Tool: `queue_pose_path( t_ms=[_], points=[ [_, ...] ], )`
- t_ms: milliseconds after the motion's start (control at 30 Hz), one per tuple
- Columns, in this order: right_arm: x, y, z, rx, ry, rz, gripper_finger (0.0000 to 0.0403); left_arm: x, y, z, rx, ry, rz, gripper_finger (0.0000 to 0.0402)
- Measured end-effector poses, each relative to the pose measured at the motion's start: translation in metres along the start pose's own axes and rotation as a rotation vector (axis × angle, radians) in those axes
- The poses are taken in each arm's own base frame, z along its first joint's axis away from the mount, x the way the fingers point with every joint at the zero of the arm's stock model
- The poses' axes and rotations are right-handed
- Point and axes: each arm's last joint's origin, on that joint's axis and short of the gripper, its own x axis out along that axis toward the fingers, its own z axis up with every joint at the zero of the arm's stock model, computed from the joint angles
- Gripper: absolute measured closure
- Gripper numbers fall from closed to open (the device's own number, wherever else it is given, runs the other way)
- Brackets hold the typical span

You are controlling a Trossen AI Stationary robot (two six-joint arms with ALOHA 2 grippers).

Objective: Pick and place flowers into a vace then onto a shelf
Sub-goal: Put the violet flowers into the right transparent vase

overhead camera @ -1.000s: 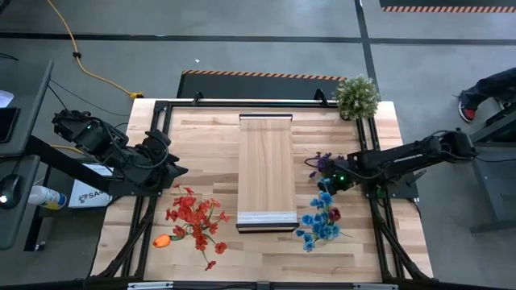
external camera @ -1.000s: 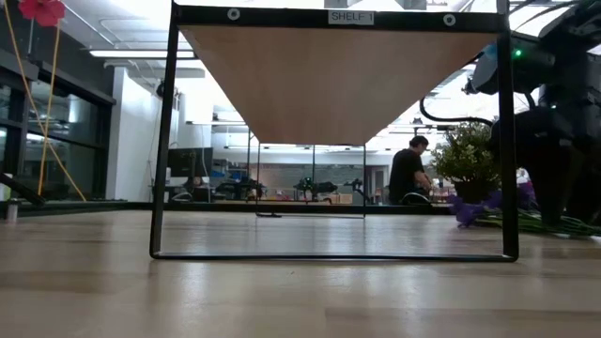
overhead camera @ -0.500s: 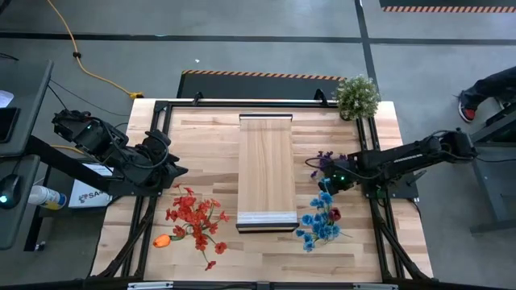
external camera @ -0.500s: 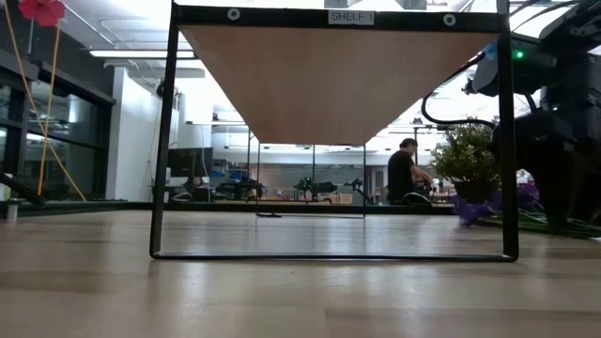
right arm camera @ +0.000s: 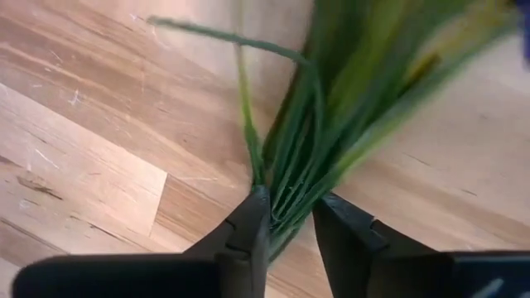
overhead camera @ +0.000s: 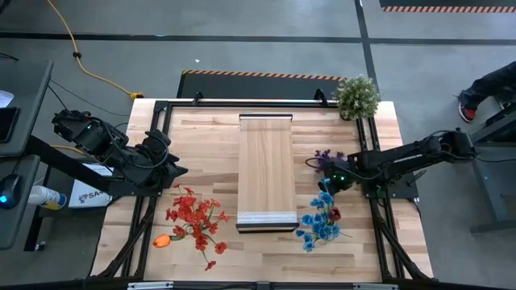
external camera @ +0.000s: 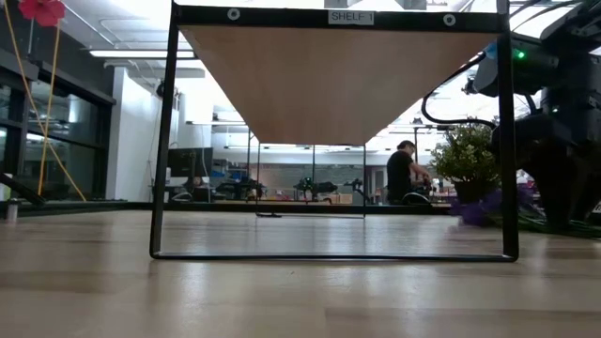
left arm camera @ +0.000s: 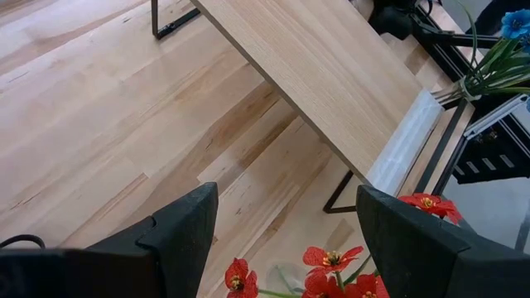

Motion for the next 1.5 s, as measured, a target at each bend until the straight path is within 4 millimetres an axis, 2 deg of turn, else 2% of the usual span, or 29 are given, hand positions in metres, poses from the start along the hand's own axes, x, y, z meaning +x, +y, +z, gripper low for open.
queue_pose_path(
  t_ms=[367,900,1267,1500],
  points=[
    [-0.002,0.0,0.001,-0.003,-0.04,0.002,0.0384,0.0,0.0,0.0,0.0,0.0,0.0,0.008],
    [-0.027,-0.009,0.015,0.074,-0.177,0.136,0.0393,0.0,0.0,0.0,0.0,0.002,0.0,0.0082],
    [-0.041,-0.014,0.012,0.079,-0.232,0.184,0.0394,0.0,0.0,0.0,0.0,0.001,0.0,0.0082],
    [-0.057,-0.016,0.01,0.066,-0.316,0.252,0.0395,0.0,0.0,0.0,0.0,0.0,0.001,0.0082]
  ],
)
